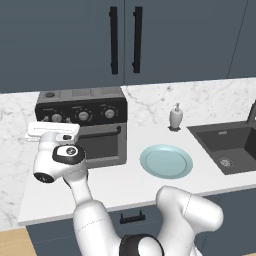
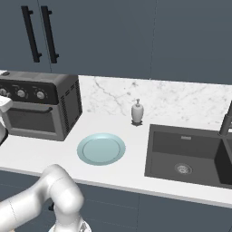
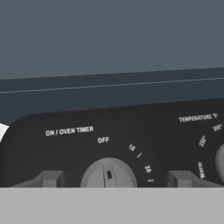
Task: Pick up the kebab skewer and baguette bread, and place them inside the toaster oven. Close the toaster oven door and start by setting the timer.
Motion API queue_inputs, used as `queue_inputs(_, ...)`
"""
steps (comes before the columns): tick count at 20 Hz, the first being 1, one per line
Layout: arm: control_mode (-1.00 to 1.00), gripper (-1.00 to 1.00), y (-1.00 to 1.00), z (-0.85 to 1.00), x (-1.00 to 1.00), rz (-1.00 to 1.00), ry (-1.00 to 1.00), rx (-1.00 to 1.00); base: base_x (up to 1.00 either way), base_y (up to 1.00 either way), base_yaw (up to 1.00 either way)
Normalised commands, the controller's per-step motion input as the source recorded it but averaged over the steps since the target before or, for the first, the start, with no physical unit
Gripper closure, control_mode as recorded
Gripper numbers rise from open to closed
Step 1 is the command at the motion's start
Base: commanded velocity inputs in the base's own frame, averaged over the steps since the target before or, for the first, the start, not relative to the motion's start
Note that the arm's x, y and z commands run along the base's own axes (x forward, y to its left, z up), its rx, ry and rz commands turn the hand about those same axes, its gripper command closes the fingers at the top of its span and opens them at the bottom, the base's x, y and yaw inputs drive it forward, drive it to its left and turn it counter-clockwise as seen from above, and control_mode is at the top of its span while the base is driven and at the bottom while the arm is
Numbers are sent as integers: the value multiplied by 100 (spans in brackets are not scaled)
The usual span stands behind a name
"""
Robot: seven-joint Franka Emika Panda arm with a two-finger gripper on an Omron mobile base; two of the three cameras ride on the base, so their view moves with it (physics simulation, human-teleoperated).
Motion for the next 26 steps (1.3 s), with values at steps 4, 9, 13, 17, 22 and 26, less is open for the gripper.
queue_inputs(4, -100, -100, 10, 0, -1, 1, 0, 0, 0, 0, 0)
queue_inputs(9, -100, -100, 12, 0, -1, 4, 0, 0, 0, 0, 0)
queue_inputs(13, -100, -100, 9, -3, 0, 5, 0, 0, 0, 0, 0)
queue_inputs(17, -100, -100, 0, 0, 0, 1, 0, 0, 0, 0, 0)
queue_inputs(22, -100, -100, 0, 0, 0, 0, 0, 0, 0, 0, 0)
queue_inputs(26, -100, -100, 0, 0, -1, 0, 0, 0, 0, 0, 0)
